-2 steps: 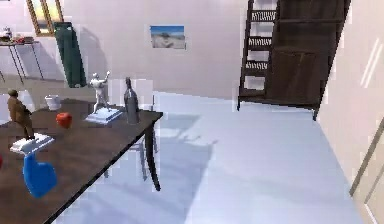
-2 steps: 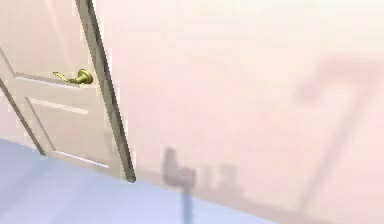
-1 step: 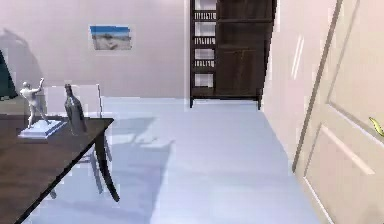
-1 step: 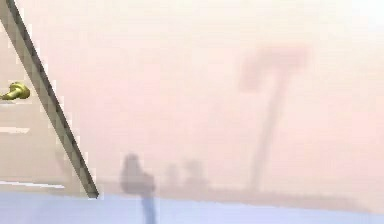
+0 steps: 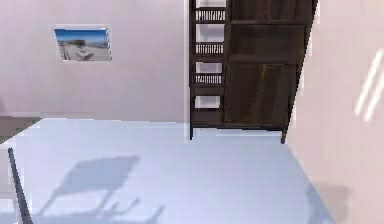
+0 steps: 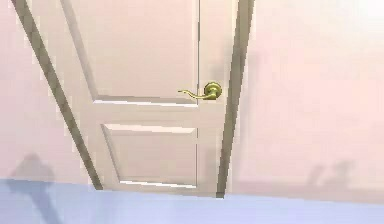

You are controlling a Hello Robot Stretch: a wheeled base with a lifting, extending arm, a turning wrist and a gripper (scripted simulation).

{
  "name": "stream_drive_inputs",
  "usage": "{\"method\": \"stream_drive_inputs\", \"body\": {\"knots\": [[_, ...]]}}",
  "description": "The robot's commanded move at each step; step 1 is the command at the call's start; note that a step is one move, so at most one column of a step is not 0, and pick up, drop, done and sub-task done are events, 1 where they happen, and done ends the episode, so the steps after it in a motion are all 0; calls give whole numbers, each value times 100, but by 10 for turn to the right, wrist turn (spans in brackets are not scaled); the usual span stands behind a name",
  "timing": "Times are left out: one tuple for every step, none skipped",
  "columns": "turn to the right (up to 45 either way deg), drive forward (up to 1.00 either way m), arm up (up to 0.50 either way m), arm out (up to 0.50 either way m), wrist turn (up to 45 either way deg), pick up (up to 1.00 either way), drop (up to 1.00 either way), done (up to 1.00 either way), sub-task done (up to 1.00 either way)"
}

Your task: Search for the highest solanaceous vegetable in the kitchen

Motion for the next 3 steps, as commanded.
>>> {"method": "stream_drive_inputs", "body": {"knots": [[60, 0, 0, 0, 0, 0, 0, 0, 0], [0, 50, 0, 0, 0, 0, 0, 0, 0], [-360, 0, 0, 0, 0, 0, 0, 0, 0]]}}
